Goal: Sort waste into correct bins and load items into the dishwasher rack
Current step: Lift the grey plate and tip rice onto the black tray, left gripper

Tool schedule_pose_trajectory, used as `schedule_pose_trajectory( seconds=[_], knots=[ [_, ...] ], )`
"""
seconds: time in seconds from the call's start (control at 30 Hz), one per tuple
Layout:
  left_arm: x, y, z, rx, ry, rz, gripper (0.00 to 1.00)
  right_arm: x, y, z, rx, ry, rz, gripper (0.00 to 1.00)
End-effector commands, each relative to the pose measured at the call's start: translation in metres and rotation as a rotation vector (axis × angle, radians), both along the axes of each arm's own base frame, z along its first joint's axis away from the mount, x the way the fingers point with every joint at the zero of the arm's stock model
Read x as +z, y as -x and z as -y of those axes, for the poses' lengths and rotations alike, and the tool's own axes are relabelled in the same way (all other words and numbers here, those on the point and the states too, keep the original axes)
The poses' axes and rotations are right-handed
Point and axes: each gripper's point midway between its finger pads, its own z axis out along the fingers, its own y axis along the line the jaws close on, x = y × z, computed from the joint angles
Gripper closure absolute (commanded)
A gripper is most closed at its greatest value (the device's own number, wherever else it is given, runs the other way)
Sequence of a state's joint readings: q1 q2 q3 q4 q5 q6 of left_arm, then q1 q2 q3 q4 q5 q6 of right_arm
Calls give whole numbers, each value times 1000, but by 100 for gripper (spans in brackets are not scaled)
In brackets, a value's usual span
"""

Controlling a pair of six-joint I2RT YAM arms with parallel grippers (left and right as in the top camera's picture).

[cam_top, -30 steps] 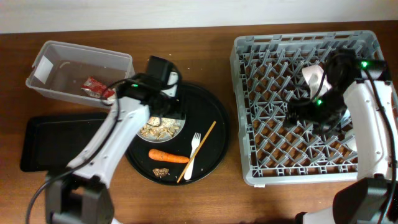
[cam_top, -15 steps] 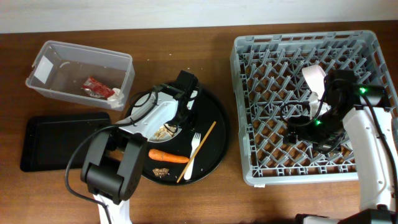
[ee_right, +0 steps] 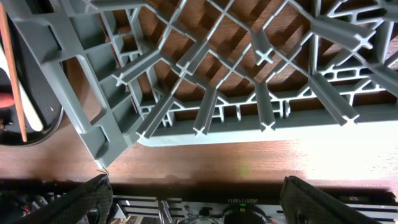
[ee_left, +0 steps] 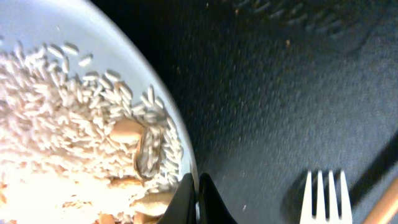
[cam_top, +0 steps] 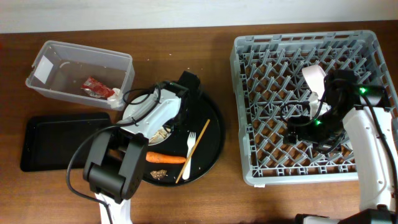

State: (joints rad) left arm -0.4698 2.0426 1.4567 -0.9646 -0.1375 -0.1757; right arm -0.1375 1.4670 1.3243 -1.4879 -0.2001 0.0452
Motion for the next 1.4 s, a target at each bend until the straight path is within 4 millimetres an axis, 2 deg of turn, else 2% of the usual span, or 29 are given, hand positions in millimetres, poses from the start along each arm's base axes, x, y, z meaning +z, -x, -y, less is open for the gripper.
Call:
schedule_pose_trajectory(
  seconds=[0.0, 0.2, 0.3, 0.5, 0.6, 0.67, 0.8, 0.93, 1.03, 1.13, 1.23, 1.37],
  knots=[
    [18, -10, -3, 21, -29, 6, 99, 1, 2, 2, -2, 10, 5, 10],
    [46, 0, -10, 97, -55, -18, 100, 1, 2, 2, -2, 10, 6, 10],
    [69, 0, -13, 109, -44, 30, 100, 1, 2, 2, -2, 10, 6, 10],
    [109, 20, -27, 135, -49, 55, 100, 1, 2, 2, -2, 10, 5, 10],
    [134, 21, -45, 183, -20, 105, 100, 1, 2, 2, -1, 10, 5, 10],
    [145, 16, -71, 254, -9, 132, 100, 1, 2, 2, -1, 10, 5, 10],
    [146, 7, -129, 368, -7, 119, 100, 1, 3, 2, -1, 10, 2, 10],
    [144, -2, -156, 435, 167, 105, 100, 1, 3, 2, -1, 10, 2, 10],
    [146, -4, -170, 457, 276, 102, 100, 1, 3, 2, -1, 11, 2, 10],
    [154, -6, -177, 464, 467, 108, 100, 1, 3, 2, -1, 11, 3, 10],
    [161, -6, -183, 484, 586, 121, 100, 1, 3, 2, -1, 14, 2, 10],
    [170, -6, -202, 539, 687, 157, 100, 1, 3, 2, -1, 14, 2, 10]
  ],
)
